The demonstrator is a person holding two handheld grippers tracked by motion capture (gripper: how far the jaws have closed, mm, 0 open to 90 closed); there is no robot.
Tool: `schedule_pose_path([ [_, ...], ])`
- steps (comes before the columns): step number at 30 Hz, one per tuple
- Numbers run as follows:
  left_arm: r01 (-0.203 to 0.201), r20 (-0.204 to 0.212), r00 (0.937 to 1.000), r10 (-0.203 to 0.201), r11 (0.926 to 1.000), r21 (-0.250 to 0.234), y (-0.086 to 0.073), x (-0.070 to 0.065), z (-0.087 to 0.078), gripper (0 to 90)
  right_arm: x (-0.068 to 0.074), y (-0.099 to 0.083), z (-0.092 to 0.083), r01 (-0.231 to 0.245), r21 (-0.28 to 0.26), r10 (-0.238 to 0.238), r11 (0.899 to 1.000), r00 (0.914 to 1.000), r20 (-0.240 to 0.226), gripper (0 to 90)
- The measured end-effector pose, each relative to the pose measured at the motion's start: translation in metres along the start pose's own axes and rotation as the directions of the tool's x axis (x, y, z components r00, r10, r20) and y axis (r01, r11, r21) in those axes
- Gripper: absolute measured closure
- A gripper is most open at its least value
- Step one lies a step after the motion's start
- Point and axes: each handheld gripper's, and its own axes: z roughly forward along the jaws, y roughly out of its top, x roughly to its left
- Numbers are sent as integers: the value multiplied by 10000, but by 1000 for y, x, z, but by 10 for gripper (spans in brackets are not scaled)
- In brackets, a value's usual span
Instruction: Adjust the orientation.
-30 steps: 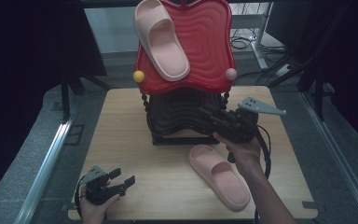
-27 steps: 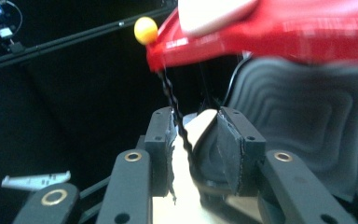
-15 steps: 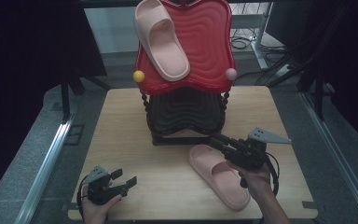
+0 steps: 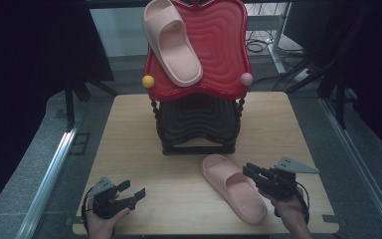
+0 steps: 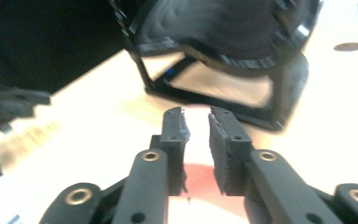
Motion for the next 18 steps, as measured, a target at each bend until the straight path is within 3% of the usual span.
schedule_pose_path([
  [8, -48, -4, 10000, 48, 9999, 91, -1, -2, 3, 221, -31, -44, -17, -156, 864, 59, 9961, 9937, 1116, 869],
  [13, -58, -17, 10000, 58, 9999, 134, -1, -3, 5, 220, -41, -69, -19, -224, 1693, -64, 9853, 9859, 1673, 897],
  [17, -61, -14, 10000, 62, 9998, 169, -1, -3, 5, 220, -36, -84, -17, -177, 2252, -150, 9742, 9897, 1427, 899],
  [18, -67, -14, 10000, 67, 9998, 167, -1, -3, 5, 220, -33, -85, -17, -154, 2202, -151, 9753, 9906, 1362, 900],
])
